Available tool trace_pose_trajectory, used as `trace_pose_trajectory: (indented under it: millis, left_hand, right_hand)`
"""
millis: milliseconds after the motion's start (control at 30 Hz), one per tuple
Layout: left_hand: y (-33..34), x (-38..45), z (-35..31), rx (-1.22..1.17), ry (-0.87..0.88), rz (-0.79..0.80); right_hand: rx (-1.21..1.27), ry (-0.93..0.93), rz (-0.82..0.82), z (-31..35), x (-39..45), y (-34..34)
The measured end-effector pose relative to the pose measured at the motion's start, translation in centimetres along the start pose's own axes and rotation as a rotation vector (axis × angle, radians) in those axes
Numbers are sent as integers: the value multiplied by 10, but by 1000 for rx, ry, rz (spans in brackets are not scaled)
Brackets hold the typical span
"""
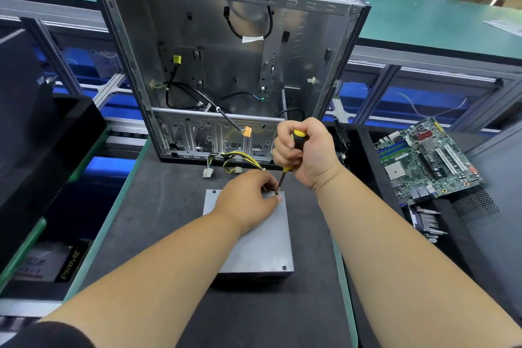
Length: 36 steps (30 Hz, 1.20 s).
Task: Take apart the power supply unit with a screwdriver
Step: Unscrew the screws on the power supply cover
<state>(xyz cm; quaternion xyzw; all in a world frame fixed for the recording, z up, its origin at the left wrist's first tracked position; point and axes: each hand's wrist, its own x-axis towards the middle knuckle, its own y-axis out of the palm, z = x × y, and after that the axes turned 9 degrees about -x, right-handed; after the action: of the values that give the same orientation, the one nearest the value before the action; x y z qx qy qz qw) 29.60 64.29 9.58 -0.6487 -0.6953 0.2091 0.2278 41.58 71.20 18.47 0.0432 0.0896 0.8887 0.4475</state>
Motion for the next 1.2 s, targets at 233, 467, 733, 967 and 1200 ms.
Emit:
trace_pose_trajectory:
  millis: [233, 467, 733, 967, 1200]
  left_hand:
    - [1, 0, 1, 7, 6, -10]
    - [1, 1, 1, -2, 3, 2]
    - [1, 1, 3, 2, 20, 2]
    - [1, 1, 3, 13, 22, -2]
    - [1, 1, 3, 15, 29, 5]
  right_hand:
    - [-91, 10, -166, -5, -8, 1]
    - [-187, 22, -383, -6, -9, 16]
    - [22, -68, -390, -10, -4, 14]
    - [-41, -3, -97, -2, -2, 4]
    - [-214, 2, -253, -9, -7, 4]
